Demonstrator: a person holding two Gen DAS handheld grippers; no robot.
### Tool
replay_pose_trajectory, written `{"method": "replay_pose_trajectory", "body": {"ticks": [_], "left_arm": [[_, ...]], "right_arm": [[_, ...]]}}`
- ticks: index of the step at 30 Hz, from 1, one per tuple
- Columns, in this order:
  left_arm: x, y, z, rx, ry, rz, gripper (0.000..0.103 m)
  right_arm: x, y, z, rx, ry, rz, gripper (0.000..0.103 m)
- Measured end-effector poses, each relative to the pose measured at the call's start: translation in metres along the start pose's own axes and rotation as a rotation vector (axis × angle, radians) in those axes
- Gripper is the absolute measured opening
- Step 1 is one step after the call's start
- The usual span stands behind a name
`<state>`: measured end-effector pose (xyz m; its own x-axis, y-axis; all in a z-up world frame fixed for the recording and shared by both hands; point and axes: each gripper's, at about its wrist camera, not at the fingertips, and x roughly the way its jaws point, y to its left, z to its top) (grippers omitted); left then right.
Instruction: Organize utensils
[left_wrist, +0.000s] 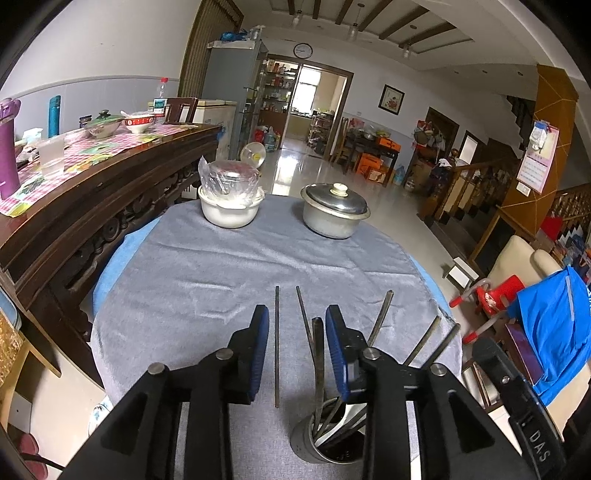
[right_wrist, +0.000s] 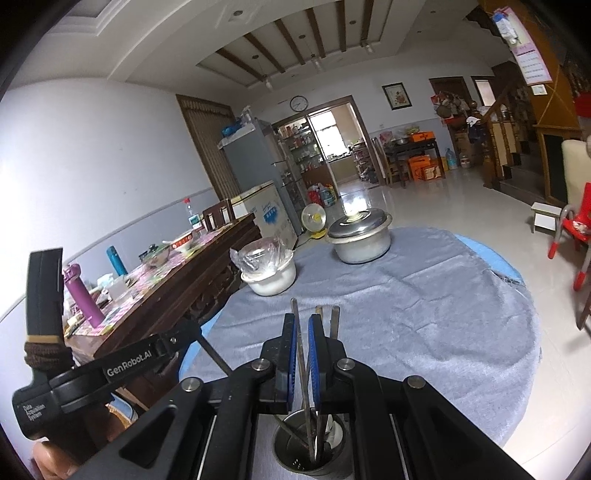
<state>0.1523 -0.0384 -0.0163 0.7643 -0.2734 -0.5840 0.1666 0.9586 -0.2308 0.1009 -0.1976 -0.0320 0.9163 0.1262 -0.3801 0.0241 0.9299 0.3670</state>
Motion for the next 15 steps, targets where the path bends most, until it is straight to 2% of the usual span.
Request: {"method": "replay_pose_trajectory", "body": {"ticks": [9,13,15], "left_arm": [[0.0006,0.0034,0.0003,-0.006,0.0,0.006,0.036],[0.001,0.0055,-0.0001,-0.015,0.002,0.007,0.041],[0.0025,0.0078,0.0003,-0.02,0.004,0.007,0.043]], "right_arm": [[0.001,-0.0061,0.0019,0.026,0.001,-0.01,0.007],[0.0017,-0.0077,0.0019,0.033,0.006,-0.009,0.008],[0.0017,-0.0098,0.0009,0.04,0.005,-0.01,0.015]]}}
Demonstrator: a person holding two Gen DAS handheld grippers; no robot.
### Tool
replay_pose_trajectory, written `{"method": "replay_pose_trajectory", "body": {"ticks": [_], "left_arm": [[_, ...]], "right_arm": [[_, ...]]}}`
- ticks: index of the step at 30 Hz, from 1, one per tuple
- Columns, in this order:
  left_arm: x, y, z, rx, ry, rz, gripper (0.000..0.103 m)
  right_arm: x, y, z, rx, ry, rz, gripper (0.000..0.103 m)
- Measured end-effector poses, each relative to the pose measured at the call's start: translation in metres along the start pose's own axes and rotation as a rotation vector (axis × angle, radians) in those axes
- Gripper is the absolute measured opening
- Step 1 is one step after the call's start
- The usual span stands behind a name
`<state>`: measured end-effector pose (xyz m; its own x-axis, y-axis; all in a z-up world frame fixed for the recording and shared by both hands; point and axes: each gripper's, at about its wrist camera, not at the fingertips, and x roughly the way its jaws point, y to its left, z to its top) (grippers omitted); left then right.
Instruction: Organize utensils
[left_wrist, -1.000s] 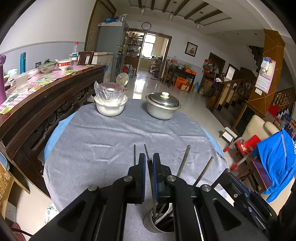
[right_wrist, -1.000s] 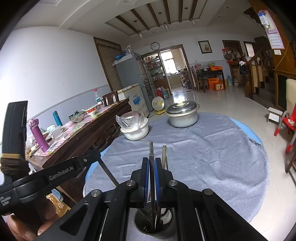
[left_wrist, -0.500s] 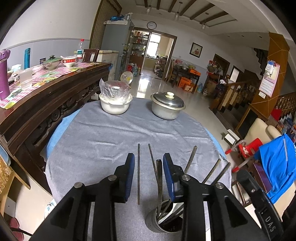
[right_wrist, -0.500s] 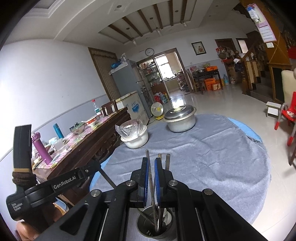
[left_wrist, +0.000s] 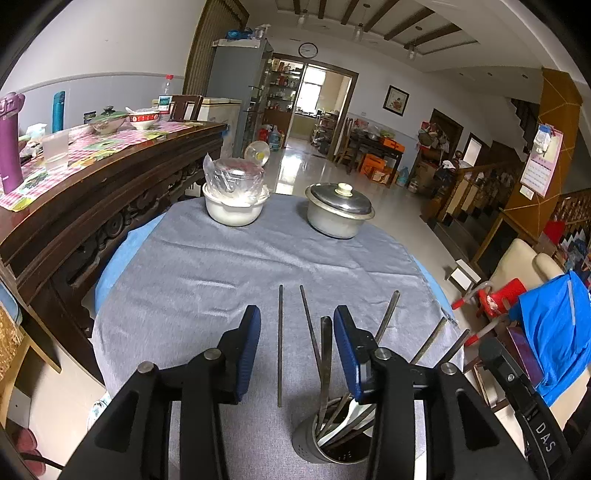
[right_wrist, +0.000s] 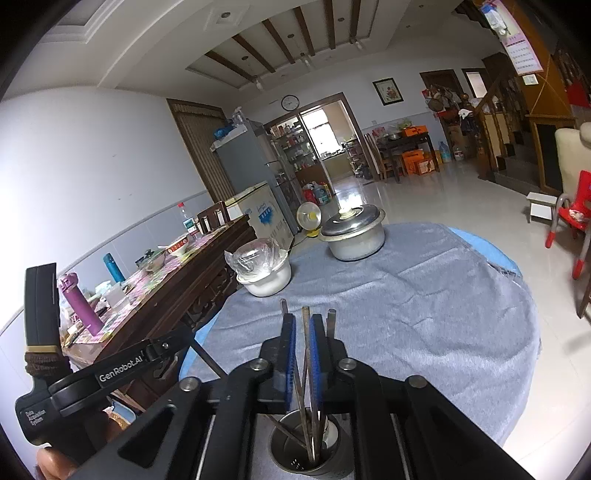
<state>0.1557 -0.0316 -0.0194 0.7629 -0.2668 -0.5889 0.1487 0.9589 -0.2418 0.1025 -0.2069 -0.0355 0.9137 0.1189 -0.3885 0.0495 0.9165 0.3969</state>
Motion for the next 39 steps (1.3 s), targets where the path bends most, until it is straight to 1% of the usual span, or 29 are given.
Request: {"method": "replay_pose_trajectory", "body": {"ticks": [2,4,13,25,33,39], "left_arm": [[0.0,0.002,0.001,-0.006,-0.001,-0.001,0.05],[0.0,0.003,0.0,-0.01,-0.006,0.001,0.052],[-0.001,0.011,0.002,-0.025,-0.019,0.028,0.055],[-0.001,0.034,0.005,-0.058,-0.042,0.098,0.059],[0.014,0.051,0.003,-0.084,-0.011,0.139,0.059],[0.029,0.057,-0.002,-0.084,0.02,0.159,0.059]], "right_arm": [[0.0,-0.002,0.0,0.008,-0.005,-0.003,0.02],[-0.001,-0.003,0.0,0.013,-0.013,-0.007,0.02],[-0.005,-0.009,0.002,0.031,-0.03,-0.022,0.02],[-0.013,-0.034,0.011,0.074,-0.065,-0.073,0.02],[-0.009,-0.058,0.014,0.111,-0.061,-0.126,0.02],[-0.001,-0.072,0.012,0.126,-0.044,-0.155,0.02]]}}
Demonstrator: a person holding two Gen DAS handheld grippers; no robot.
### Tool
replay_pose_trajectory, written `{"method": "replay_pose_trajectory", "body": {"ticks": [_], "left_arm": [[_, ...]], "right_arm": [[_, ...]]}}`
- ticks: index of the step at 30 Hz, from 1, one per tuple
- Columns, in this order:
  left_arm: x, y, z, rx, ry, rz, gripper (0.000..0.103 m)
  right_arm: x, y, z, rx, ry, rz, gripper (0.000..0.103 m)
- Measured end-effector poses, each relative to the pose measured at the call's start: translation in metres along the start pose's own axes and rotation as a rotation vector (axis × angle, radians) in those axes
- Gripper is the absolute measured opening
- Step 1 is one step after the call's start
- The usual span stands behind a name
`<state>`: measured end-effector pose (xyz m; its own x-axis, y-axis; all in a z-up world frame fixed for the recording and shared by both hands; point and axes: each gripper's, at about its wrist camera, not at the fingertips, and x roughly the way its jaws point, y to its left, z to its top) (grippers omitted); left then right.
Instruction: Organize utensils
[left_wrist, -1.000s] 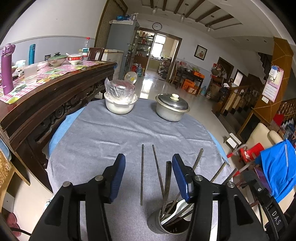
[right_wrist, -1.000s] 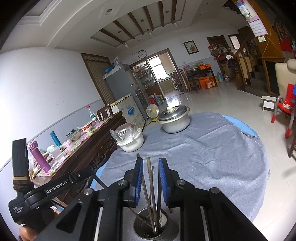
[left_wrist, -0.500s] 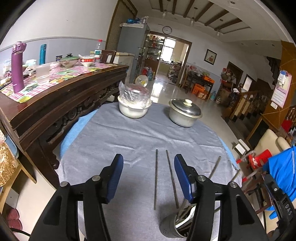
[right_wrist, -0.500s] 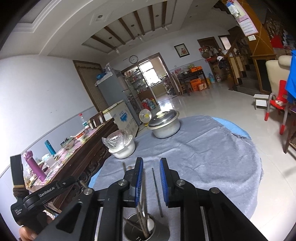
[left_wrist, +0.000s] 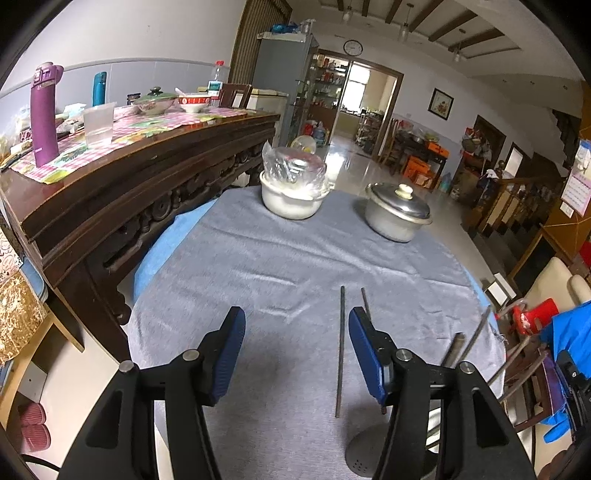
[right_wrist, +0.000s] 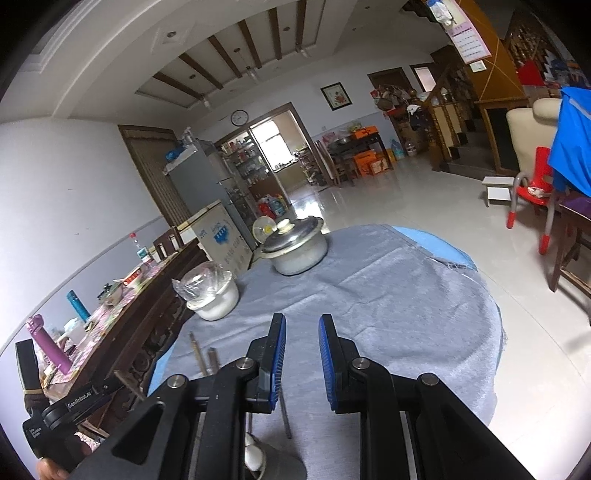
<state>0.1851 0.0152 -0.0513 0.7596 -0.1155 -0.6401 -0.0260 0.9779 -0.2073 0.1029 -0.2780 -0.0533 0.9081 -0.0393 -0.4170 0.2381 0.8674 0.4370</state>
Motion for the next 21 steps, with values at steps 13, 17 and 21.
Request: {"method": "replay_pose_trajectory", "body": {"ticks": [13,17,21], "left_arm": [[0.046,0.017,-0.007,-0.016,0.085,0.058,0.059],[0.061,0.023,-0.011,-0.023,0.12,0.077,0.059],[0.077,0.028,-0.013,-0.026,0.153,0.093,0.059]], "right_arm": [[0.044,-0.028,-0.009,0.048,0.108,-0.036,0.02],[0.062,-0.038,-0.016,0.065,0.158,-0.052,0.02],[0.084,-0.049,-0.021,0.076,0.211,-0.065,0.02]]}}
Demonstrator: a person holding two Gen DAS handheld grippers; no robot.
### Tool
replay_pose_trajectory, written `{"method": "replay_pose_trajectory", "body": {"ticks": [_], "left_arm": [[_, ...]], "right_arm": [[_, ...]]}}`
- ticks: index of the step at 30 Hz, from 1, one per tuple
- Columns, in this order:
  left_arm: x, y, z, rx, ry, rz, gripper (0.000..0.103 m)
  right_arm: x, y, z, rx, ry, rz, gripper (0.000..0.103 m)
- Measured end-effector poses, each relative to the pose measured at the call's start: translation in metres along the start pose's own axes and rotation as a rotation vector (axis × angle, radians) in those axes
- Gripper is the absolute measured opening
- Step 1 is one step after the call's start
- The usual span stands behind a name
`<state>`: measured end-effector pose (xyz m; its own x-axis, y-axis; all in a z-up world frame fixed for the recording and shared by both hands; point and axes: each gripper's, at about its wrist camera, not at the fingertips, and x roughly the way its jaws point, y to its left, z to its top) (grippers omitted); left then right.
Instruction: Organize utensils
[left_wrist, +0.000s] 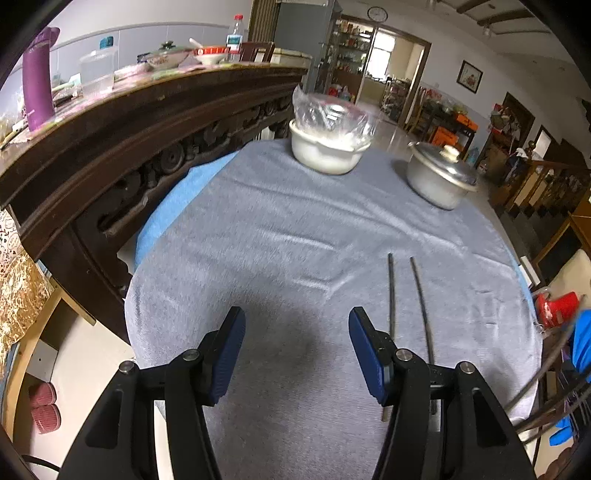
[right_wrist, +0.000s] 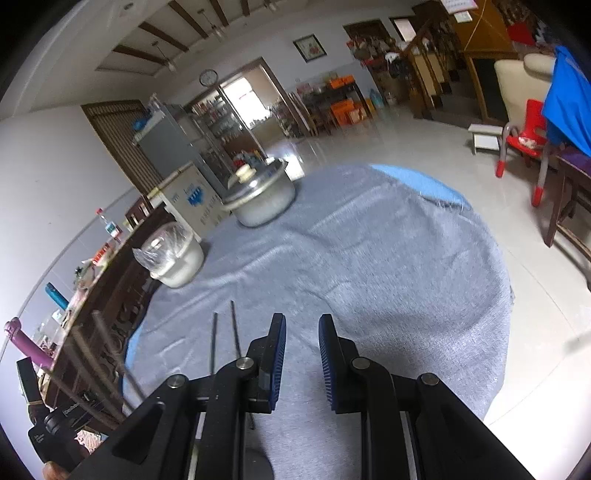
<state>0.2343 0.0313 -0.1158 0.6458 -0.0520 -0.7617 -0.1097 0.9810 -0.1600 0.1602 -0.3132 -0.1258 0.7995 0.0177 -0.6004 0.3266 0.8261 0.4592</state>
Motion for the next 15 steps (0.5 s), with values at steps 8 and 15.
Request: {"method": "replay_pose_trajectory", "body": {"ticks": [8,15], "left_arm": [[0.033,0.005,-0.001,0.012,0.062,0.029,0.059],[0.056,0.002,0.009,0.049,0.09,0.034,0.059]], "right_arm": [[0.064,-0.011,0.025,-0.032,0.151,0.009,0.02],[0.15,0.011,0.045,-0.115,0.382,0.064,0.02]]}}
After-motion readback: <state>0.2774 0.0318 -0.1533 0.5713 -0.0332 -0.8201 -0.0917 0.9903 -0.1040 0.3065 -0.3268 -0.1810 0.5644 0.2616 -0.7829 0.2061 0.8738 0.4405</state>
